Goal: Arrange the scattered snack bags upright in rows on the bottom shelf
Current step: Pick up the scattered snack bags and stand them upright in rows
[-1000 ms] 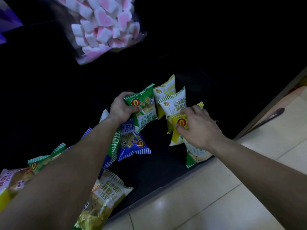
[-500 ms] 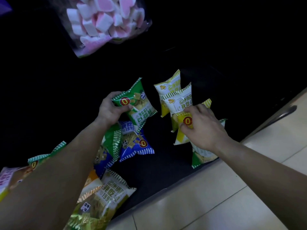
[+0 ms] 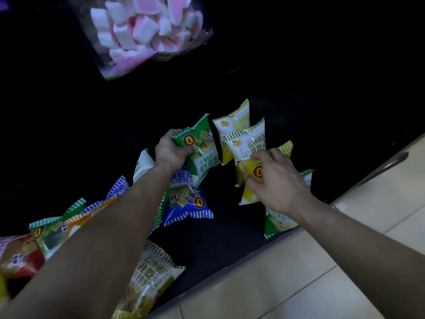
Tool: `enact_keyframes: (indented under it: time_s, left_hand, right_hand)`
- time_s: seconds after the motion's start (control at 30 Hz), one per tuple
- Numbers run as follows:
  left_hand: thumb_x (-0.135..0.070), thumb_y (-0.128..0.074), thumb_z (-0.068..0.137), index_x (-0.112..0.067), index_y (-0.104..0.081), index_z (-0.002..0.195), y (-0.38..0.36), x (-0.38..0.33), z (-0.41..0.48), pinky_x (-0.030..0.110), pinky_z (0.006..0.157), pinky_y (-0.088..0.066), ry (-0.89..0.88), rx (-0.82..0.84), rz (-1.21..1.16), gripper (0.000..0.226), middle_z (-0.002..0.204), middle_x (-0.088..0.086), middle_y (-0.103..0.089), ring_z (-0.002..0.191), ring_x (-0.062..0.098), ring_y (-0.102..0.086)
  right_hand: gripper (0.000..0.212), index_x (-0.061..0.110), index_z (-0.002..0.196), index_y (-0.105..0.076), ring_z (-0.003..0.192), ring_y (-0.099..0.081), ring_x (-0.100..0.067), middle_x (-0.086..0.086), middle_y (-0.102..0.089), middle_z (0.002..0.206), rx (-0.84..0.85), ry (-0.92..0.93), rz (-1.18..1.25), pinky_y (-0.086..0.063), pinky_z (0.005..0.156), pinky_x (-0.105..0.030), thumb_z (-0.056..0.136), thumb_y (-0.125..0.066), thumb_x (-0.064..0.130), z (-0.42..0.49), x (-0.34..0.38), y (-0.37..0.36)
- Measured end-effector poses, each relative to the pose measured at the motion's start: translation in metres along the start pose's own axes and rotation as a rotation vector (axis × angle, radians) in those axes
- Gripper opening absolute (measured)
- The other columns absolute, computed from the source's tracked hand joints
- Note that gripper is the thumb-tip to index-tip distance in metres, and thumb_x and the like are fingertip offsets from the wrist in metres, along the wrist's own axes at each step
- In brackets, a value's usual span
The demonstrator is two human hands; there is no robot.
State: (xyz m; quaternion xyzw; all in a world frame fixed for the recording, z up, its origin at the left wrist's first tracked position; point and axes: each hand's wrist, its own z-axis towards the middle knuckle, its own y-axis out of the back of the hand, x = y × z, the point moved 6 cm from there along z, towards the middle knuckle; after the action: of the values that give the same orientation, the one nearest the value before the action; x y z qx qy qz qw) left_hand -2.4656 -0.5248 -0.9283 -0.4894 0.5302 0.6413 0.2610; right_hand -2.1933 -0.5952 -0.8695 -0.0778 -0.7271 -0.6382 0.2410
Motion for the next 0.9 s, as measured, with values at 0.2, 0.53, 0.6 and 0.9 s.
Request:
enact_keyframes:
  time_s: [0.2, 0.53, 0.6, 0.9]
  left_hand:
    - [-0.007, -0.083, 0.075, -0.027, -0.056, 0.115, -0.008, 0.010, 0.004, 0.029, 0.080, -0.052, 0.014, 0.082, 0.058, 0.051, 0.121, 0.004, -0.061, 0.110, 0.025, -0.060]
    - [-0.017, -0.085, 0.075, -0.018, -0.044, 0.143, 0.004, 0.009, 0.004, 0.029, 0.093, -0.047, 0.101, 0.084, 0.226, 0.079, 0.136, 0.008, -0.056, 0.116, 0.025, -0.056]
    - [-0.024, -0.085, 0.075, -0.018, -0.039, 0.147, 0.011, 0.005, 0.001, 0.029, 0.092, -0.046, 0.095, 0.088, 0.311, 0.085, 0.138, 0.007, -0.055, 0.119, 0.027, -0.056]
    - [-0.040, -0.076, 0.082, -0.021, -0.045, 0.143, 0.076, -0.033, -0.072, 0.029, 0.097, -0.042, -0.114, 0.116, 0.682, 0.071, 0.139, 0.006, -0.054, 0.127, 0.022, -0.051]
  right_hand:
    - [0.055, 0.023, 0.141, -0.042, 0.130, -0.037, -0.027, -0.003, -0.042, 0.135, -0.004, -0.004, 0.001, -0.038, 0.105, -0.042, 0.092, -0.055, 0.046, -0.001, 0.000, -0.005]
    - [0.056, 0.024, 0.142, -0.040, 0.130, -0.038, -0.026, -0.002, -0.040, 0.137, 0.017, -0.008, -0.018, -0.037, 0.103, -0.038, 0.092, -0.055, 0.047, -0.006, -0.003, -0.011]
    - [0.056, 0.024, 0.142, -0.040, 0.130, -0.038, -0.027, -0.002, -0.040, 0.138, 0.023, -0.008, -0.028, -0.038, 0.103, -0.039, 0.092, -0.055, 0.047, -0.006, 0.000, -0.010]
    - [0.056, 0.023, 0.140, -0.040, 0.128, -0.039, -0.028, -0.005, -0.042, 0.134, 0.058, 0.061, -0.088, -0.040, 0.103, -0.042, 0.092, -0.054, 0.047, -0.027, 0.036, 0.003]
